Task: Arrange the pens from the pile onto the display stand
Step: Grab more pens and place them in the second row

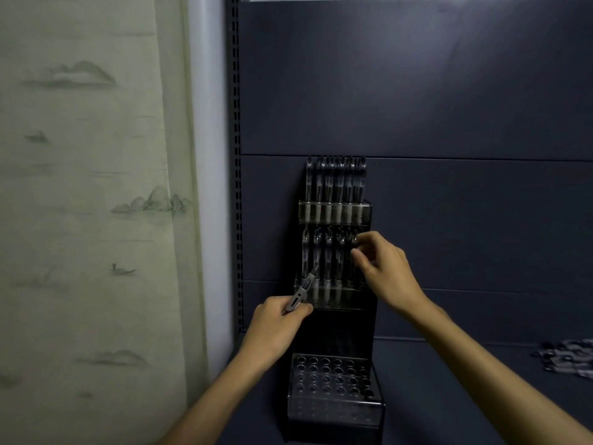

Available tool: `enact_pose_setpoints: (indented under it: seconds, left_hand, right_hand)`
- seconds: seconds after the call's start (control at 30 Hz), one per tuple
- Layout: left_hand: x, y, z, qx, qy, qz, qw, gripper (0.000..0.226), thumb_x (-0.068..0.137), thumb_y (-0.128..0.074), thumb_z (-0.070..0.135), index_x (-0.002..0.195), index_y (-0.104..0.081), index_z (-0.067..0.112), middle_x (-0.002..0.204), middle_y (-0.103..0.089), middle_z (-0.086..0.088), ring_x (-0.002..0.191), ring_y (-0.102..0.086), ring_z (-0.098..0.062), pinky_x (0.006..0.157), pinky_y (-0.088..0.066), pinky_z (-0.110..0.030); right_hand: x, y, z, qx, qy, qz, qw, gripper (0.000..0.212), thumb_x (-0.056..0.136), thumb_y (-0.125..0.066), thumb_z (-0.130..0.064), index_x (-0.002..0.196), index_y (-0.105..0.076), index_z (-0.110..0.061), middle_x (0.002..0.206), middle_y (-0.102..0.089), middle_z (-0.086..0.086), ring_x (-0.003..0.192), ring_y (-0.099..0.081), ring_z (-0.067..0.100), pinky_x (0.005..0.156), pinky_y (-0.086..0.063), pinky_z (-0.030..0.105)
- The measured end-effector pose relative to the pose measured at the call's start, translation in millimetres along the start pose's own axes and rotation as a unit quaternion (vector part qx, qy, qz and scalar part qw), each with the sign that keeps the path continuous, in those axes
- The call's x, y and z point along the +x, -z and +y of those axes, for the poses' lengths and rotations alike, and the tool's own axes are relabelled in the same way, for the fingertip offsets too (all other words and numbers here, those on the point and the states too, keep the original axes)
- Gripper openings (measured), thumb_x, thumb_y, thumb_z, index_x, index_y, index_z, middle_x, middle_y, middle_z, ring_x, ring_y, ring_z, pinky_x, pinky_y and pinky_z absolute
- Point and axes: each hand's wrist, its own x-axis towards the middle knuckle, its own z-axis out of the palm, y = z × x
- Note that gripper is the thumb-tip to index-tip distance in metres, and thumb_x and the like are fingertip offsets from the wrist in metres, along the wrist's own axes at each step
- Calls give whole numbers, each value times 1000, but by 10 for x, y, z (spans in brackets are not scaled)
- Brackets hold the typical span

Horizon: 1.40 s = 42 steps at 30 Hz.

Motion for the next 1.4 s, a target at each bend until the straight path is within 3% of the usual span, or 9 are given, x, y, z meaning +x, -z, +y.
enact_pose_setpoints:
  seconds: [0.4,0.63,0.73,0.8,0.9,1.03,1.2,1.27,1.4]
  left_hand:
    - [-7,-63,17,-6,7,-14,1000,39,92,-65,34,65,-43,16,63,-42,0,59,-40,-11,59,-29,-27]
    - [-10,-82,37,-6,6,-27,1000,40,93,-65,34,66,-42,16,64,-39,0,60,-38,-11,49,-26,-17]
    - [-2,-109,50,-7,8,-34,999,37,92,-65,35,66,-44,17,64,-41,0,60,-40,-12,53,-27,-23]
    - [5,-128,64,-8,7,-37,999,35,91,-65,35,66,-47,19,62,-44,2,59,-42,-11,54,-27,-27]
    - [-5,-154,98,-7,-2,-51,999,33,91,-64,36,64,-53,20,60,-46,4,58,-43,-11,54,-28,-26]
    - [-2,-160,76,-29,13,-59,998,31,89,-67,35,65,-54,21,55,-44,7,51,-40,-10,54,-29,-33]
    - [-2,-111,41,-36,12,-54,998,18,91,-70,32,83,-70,16,51,-51,14,45,-45,-1,53,-33,-25]
    - [-1,-105,61,-35,2,-41,999,8,91,-70,32,88,-75,27,69,-70,14,63,-64,1,64,-46,-23]
    - [8,-98,49,-7,-7,-32,999,8,89,-70,29,95,-76,31,89,-75,12,84,-68,1,71,-47,-15]
  right_hand:
    - [-77,-7,0,-37,-25,-13,999,25,101,-59,-26,120,-63,-11,104,-72,4,97,-67,20,86,-54,41]
    - [-271,2,-87,6,17,74,997,13,97,-63,-21,109,-68,-19,94,-69,-13,87,-65,1,78,-56,24]
    - [-327,24,-220,165,-46,-13,985,16,95,-63,-10,105,-70,-20,87,-73,-7,86,-68,6,75,-56,23]
    - [-348,13,-293,284,-98,-112,947,19,94,-64,-3,108,-70,-13,88,-74,2,87,-70,15,76,-58,28]
    - [-398,-29,-311,319,-102,-191,923,14,93,-67,-5,107,-68,0,88,-72,7,83,-69,16,76,-57,27]
    - [-441,-38,-299,321,-117,-171,924,11,96,-64,-7,89,-66,2,83,-73,5,79,-70,14,73,-56,22]
    - [-371,82,-195,347,-177,-93,916,10,93,-62,2,85,-66,-3,80,-70,17,67,-68,18,68,-57,28]
    - [-372,130,-166,328,-190,-125,917,9,90,-62,6,85,-65,0,75,-67,14,64,-66,18,67,-57,27]
    - [-368,196,-121,267,-186,-188,927,3,90,-67,1,90,-65,4,73,-70,11,72,-70,22,79,-61,39]
